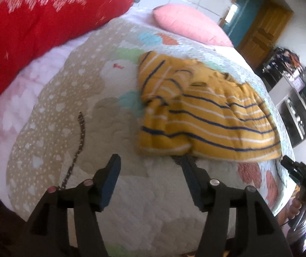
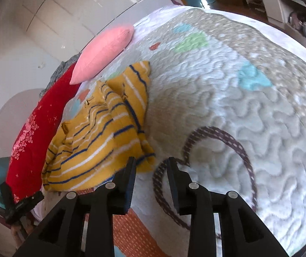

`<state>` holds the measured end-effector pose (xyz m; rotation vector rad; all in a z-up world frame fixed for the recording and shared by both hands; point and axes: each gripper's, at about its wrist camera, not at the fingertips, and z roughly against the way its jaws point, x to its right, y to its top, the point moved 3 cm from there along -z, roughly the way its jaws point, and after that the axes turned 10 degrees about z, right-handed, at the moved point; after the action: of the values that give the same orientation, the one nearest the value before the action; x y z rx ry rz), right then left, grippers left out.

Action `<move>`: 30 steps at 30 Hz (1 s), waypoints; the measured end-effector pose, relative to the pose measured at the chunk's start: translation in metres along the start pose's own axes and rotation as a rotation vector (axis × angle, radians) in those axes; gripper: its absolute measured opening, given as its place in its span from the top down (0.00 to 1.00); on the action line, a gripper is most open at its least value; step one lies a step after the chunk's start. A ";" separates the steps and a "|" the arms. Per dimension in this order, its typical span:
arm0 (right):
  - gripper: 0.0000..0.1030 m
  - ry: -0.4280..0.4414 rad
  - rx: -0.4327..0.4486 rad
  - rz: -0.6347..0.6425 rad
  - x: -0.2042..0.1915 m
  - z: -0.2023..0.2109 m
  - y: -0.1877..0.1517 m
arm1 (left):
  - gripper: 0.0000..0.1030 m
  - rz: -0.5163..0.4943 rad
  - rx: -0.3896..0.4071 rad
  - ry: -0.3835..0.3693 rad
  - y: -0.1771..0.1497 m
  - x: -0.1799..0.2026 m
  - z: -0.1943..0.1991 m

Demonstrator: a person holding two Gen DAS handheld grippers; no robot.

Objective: Fold small clothes

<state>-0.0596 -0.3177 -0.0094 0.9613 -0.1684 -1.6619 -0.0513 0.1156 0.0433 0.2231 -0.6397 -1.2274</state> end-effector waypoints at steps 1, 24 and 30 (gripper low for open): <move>0.69 0.003 0.006 -0.003 0.001 0.002 -0.002 | 0.42 -0.018 0.011 0.004 -0.002 0.006 0.002; 0.61 -0.031 0.029 0.061 0.000 -0.005 -0.029 | 0.30 -0.238 0.069 0.022 -0.024 0.104 -0.003; 0.53 -0.039 0.048 0.089 -0.006 -0.006 -0.033 | 0.30 -0.208 0.052 0.020 -0.023 0.098 -0.008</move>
<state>-0.0798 -0.2993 -0.0291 0.9443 -0.2746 -1.6016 -0.0463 0.0154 0.0583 0.3521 -0.6438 -1.4075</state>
